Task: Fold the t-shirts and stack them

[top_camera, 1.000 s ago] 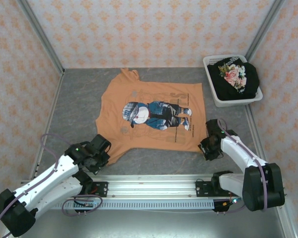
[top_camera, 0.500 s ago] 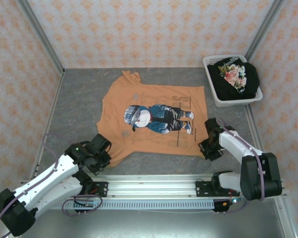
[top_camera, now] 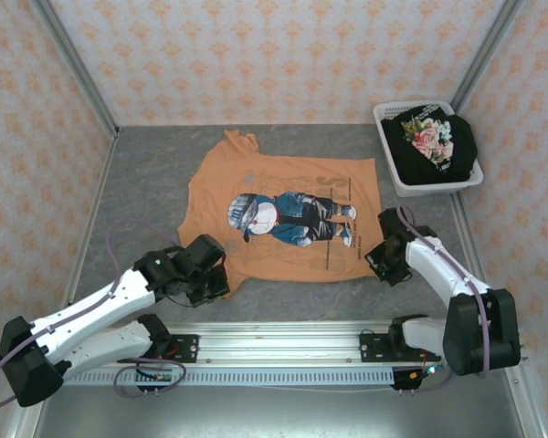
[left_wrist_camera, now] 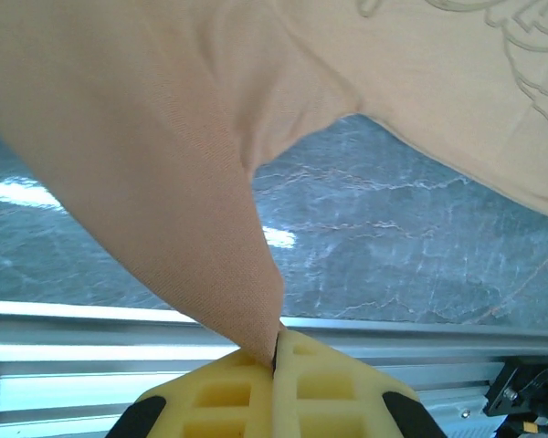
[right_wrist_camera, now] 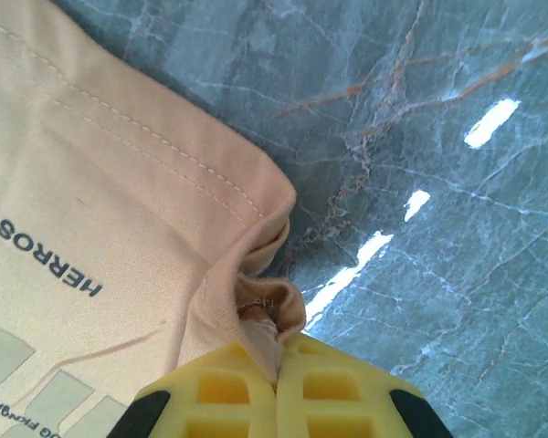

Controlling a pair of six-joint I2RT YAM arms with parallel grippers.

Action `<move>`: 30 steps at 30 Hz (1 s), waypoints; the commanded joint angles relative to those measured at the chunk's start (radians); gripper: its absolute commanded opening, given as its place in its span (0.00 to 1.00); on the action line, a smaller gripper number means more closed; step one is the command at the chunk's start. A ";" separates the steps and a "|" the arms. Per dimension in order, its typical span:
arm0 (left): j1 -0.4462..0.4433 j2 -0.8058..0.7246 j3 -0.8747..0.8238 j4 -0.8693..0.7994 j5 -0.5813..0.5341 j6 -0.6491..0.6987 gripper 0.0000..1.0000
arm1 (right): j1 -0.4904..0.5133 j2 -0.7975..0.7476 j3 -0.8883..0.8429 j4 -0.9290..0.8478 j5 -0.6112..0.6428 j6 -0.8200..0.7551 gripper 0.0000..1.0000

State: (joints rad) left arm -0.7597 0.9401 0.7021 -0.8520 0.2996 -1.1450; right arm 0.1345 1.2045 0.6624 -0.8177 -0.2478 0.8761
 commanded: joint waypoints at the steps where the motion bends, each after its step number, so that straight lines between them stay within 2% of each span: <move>1: -0.007 0.018 0.069 0.009 -0.068 0.035 0.00 | 0.000 -0.016 0.060 -0.079 0.061 -0.059 0.00; 8: 0.030 0.136 0.234 -0.056 -0.241 0.087 0.00 | 0.000 -0.035 0.135 -0.108 0.071 -0.088 0.00; 19: 0.263 0.420 0.535 -0.023 -0.258 0.300 0.00 | -0.020 0.117 0.248 -0.051 0.085 -0.054 0.00; 25: 0.353 0.552 0.672 -0.018 -0.251 0.396 0.00 | -0.038 0.216 0.309 -0.025 0.090 -0.037 0.00; 30: 0.384 0.655 0.774 -0.018 -0.245 0.461 0.00 | -0.042 0.261 0.358 -0.014 0.102 -0.024 0.00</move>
State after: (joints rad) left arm -0.3851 1.5608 1.4128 -0.8658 0.0761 -0.7643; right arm 0.0990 1.4513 0.9794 -0.8368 -0.1913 0.8303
